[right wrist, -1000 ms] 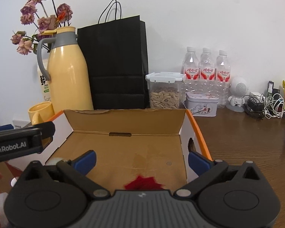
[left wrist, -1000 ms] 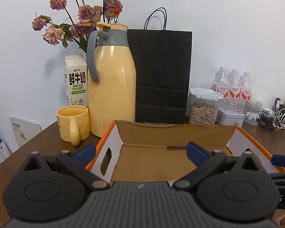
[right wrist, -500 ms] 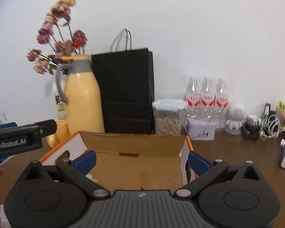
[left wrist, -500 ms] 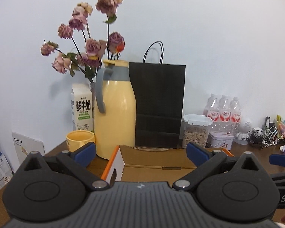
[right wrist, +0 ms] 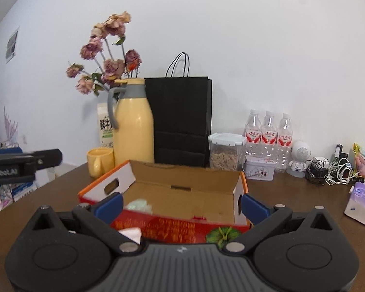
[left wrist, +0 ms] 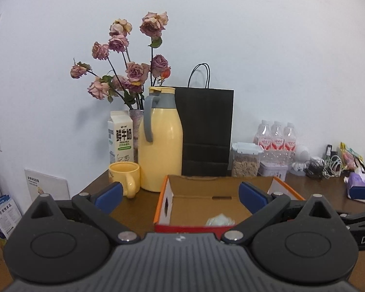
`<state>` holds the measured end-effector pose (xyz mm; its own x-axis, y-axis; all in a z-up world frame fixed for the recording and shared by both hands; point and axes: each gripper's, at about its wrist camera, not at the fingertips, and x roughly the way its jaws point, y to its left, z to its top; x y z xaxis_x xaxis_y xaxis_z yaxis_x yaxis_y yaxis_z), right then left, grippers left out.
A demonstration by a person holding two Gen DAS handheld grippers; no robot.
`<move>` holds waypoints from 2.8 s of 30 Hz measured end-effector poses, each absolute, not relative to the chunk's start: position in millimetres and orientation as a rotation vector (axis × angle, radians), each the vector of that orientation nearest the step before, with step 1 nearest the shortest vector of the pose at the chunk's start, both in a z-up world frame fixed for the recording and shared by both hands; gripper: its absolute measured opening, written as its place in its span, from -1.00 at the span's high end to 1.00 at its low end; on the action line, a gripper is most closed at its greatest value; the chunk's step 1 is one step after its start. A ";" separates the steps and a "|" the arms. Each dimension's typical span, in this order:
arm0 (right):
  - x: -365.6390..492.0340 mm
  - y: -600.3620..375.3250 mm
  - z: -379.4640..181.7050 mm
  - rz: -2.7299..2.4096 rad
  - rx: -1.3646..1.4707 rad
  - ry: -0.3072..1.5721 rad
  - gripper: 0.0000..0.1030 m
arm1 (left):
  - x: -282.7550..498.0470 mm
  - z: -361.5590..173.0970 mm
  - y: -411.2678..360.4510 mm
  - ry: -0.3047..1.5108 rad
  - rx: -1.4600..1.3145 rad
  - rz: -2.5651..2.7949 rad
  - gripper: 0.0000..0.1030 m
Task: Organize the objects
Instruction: 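Move the right tool back to the braided cable, then grasp the purple pouch with the left tool while the right tool grasps the braided cable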
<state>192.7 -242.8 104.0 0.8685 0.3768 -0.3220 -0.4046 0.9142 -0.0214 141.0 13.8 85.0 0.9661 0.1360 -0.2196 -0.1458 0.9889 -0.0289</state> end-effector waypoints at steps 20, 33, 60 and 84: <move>101.3 -248.3 38.9 0.475 -0.172 0.527 -1.00 | 43.5 15.5 46.0 0.431 -0.042 0.154 -1.00; 95.9 -237.2 -2.4 0.520 -0.162 0.689 -1.00 | 36.2 -6.5 57.2 0.511 -0.092 0.140 -1.00; 110.5 -221.7 -15.7 0.546 -0.185 0.670 -1.00 | 48.1 -14.5 52.6 0.552 -0.091 0.149 -1.00; 93.8 -244.1 3.4 0.589 -0.162 0.559 -0.66 | 58.4 -12.1 41.3 0.555 -0.070 0.131 -1.00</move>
